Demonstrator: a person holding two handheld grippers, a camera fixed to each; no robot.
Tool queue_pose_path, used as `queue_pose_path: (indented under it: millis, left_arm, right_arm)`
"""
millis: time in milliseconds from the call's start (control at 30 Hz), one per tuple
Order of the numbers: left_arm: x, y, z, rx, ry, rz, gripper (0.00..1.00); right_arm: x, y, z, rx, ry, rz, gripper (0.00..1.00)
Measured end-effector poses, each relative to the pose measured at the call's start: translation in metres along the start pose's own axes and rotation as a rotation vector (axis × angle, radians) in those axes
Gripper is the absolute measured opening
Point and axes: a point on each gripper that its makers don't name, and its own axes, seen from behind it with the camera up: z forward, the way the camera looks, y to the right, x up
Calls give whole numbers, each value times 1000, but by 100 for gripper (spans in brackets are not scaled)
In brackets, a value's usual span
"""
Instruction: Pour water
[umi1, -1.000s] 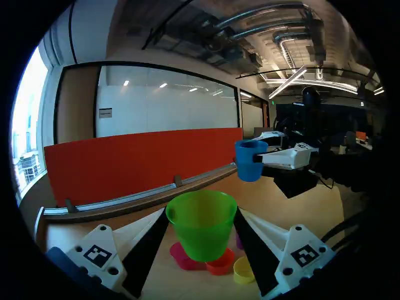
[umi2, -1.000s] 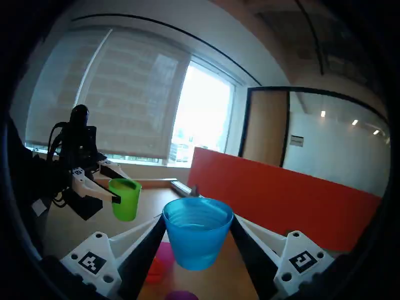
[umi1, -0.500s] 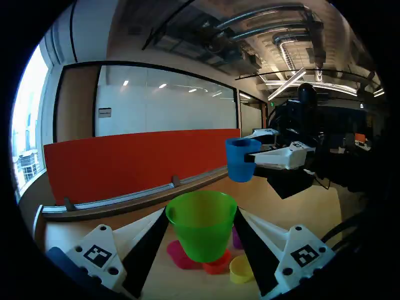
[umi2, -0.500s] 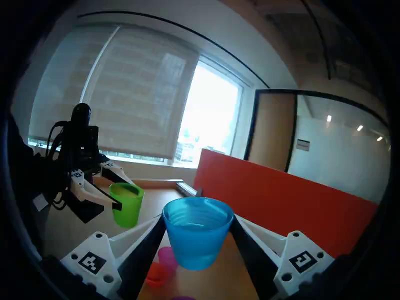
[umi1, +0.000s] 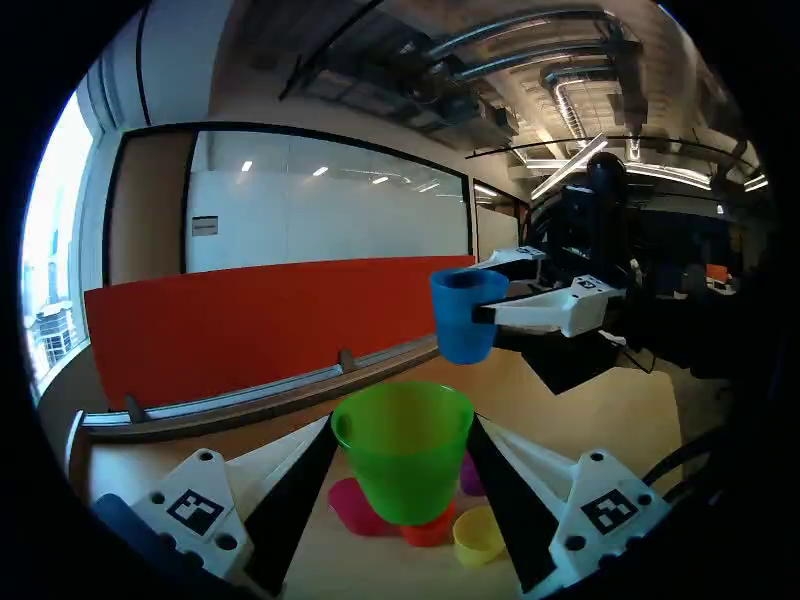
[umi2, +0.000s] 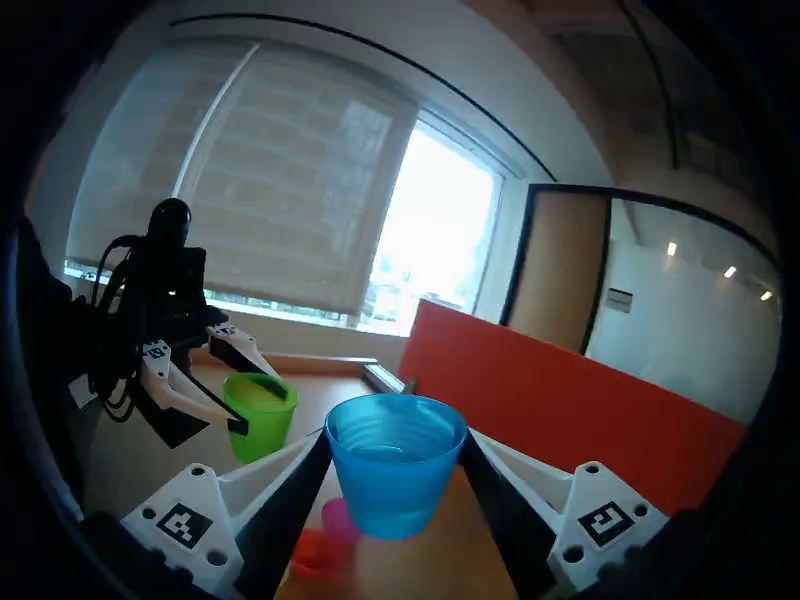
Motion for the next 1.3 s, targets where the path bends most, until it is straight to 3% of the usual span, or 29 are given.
queue_pose_path:
  millis: [700,1300]
  left_arm:
    - [-8,6,-3,-11,-6,-12,89]
    - [-10,7,-1,-20,-8,-19,89]
  right_arm:
    - [17,-13,20,55,-7,-98,91]
    - [21,-26,39,102,-36,-232,91]
